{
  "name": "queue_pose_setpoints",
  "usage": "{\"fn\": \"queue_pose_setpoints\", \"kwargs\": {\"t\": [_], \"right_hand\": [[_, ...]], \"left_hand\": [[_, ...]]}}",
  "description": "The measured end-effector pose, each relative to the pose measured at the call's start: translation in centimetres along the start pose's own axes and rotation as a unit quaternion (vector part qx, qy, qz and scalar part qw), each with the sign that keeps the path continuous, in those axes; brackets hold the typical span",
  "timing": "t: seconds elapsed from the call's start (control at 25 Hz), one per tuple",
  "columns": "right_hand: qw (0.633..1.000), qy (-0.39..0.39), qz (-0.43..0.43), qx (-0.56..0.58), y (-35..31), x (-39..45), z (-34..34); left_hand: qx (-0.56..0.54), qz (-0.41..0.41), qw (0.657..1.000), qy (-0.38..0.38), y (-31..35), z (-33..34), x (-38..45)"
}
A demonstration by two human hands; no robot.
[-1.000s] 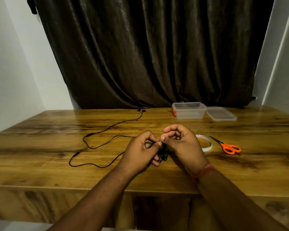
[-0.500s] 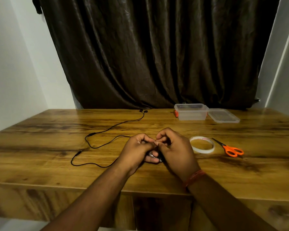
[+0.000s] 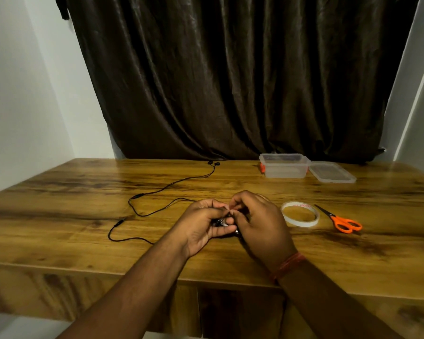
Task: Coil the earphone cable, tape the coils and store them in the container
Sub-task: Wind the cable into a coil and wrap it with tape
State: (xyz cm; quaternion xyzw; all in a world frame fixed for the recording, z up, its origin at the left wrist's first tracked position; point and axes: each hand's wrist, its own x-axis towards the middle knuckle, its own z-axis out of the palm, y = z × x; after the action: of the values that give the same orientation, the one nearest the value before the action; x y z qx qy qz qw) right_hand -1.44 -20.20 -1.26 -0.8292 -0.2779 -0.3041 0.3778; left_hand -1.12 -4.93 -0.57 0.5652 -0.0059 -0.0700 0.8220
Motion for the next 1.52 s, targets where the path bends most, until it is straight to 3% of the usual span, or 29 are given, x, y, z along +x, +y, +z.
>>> {"fn": "queue_pose_setpoints", "kwargs": {"t": [0.2, 0.28, 0.44, 0.64, 1.16, 1.52], "right_hand": [[0.996, -0.040, -0.058, -0.049, -0.1, -0.3, 0.4], [0.998, -0.052, -0.028, -0.008, 0.0, -0.4, 0.2], [0.993, 0.015, 0.061, 0.102, 0.4, 0.0, -0.3], [0.973, -0.033, 0.151, 0.169, 0.4, 0.0, -0.4], [0.962, -0.004, 0.180, 0.206, 0.3, 0.0, -0.5], [0.974, 0.008, 0.171, 0.150, 0.2, 0.1, -0.7]], "left_hand": [[-0.039, 0.002, 0.999, 0.029, 0.2, -0.2, 0.1], [-0.040, 0.008, 0.999, 0.036, 0.1, -0.2, 0.2], [-0.021, 0.018, 0.999, 0.030, 0.1, -0.5, 0.1], [-0.026, 0.019, 0.999, -0.023, 0.1, -0.2, -0.2], [0.104, 0.113, 0.988, -0.033, -0.7, 0.1, -0.1], [0.240, 0.184, 0.953, -0.031, -1.6, 0.2, -0.2]]}}
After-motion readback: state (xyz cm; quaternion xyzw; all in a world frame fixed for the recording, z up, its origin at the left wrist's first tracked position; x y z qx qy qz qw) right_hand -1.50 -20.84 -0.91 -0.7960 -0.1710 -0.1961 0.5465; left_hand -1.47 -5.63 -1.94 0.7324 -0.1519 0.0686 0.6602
